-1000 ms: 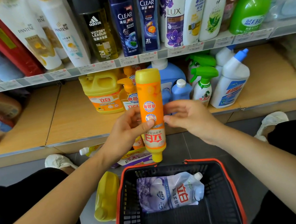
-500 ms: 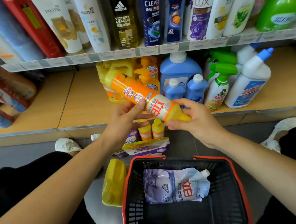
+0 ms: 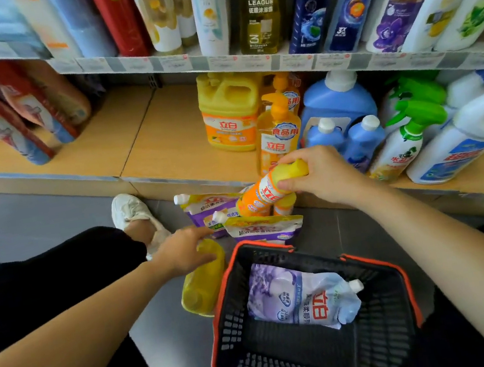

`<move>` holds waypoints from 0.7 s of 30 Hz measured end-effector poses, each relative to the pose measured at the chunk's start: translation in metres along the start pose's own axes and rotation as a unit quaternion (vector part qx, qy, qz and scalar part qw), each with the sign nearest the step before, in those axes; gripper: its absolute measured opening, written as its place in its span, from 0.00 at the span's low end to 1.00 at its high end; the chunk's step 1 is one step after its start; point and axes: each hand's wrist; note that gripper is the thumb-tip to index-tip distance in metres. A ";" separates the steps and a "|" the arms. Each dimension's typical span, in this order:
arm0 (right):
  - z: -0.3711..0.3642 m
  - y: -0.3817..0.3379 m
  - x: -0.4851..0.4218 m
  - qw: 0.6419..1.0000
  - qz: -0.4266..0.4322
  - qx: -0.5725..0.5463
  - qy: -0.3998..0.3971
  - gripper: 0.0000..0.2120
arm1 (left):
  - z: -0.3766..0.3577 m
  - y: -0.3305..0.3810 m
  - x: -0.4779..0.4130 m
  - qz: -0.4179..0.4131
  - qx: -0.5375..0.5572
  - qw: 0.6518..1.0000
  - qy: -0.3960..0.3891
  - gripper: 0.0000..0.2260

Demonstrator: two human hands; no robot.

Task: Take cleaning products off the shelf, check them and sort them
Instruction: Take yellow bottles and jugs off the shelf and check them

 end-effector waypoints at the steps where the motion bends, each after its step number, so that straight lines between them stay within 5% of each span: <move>1: -0.007 -0.002 -0.005 1.000 0.004 0.031 -0.003 0.24 | -0.007 -0.003 0.001 -0.007 -0.004 1.000 -0.020 0.28; 7: -0.049 -0.007 -0.030 0.985 0.029 0.162 -0.059 0.27 | -0.016 -0.020 0.001 -0.028 0.035 0.999 0.003 0.32; 12: -0.070 -0.006 -0.043 0.971 0.067 0.200 -0.108 0.26 | -0.017 -0.023 0.003 -0.029 0.090 0.995 0.014 0.44; 21: -0.094 -0.008 -0.056 0.962 0.080 0.187 -0.184 0.24 | -0.022 -0.027 -0.011 -0.058 0.005 0.997 -0.046 0.45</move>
Point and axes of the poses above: each hand's wrist, its own x-axis away from the middle knuckle, its own z-axis out of the back of the hand, y = z × x, and after that the axes turned 11 degrees about -z, right-handed
